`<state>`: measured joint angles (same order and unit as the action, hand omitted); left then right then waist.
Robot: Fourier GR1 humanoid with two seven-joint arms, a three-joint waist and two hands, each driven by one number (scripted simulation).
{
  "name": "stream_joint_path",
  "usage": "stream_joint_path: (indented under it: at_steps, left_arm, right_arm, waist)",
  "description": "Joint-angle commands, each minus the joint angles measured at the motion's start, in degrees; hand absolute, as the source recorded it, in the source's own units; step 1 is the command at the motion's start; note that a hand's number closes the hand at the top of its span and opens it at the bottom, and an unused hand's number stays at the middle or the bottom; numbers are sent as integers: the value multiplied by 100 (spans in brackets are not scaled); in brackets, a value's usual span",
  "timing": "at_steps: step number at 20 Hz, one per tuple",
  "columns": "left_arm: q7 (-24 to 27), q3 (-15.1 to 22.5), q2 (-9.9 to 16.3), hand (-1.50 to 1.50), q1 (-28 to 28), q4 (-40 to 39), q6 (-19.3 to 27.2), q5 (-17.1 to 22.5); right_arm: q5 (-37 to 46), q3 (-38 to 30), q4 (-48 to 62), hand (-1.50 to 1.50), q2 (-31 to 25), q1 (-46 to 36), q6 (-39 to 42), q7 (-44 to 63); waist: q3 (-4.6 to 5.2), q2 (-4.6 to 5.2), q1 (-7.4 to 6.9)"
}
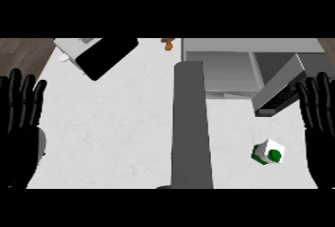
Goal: Pick up the milk, place it into the microwave and close the microwave
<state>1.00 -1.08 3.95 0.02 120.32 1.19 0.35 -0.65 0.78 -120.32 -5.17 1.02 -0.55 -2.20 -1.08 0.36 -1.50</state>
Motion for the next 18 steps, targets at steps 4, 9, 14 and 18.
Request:
stream_joint_path:
  at_steps: [4,9,14,18]
  left_arm:
    - [-78,38,119,-150,-22,-101,-102,-168]
    - [-607,184,-203,-150,8,-321,-230,611]
    - [47,-391,76,-150,246,-828,-751,1075]
    - [-226,-543,134,-150,763,-47,-869,1345]
  right_arm:
    - [976,581,-156,-150,500,88,-1004,349]
    - [194,1394,-23,-150,512,204,-1049,466]
    - [413,1902,-590,-150,515,732,-1150,607]
    - [920,2018,-425,-150,516,184,-1834,866]
  waist:
    - [110,-43,152]
    - [106,-39,135]
    - [109,-39,165]
    - [109,-42,135]
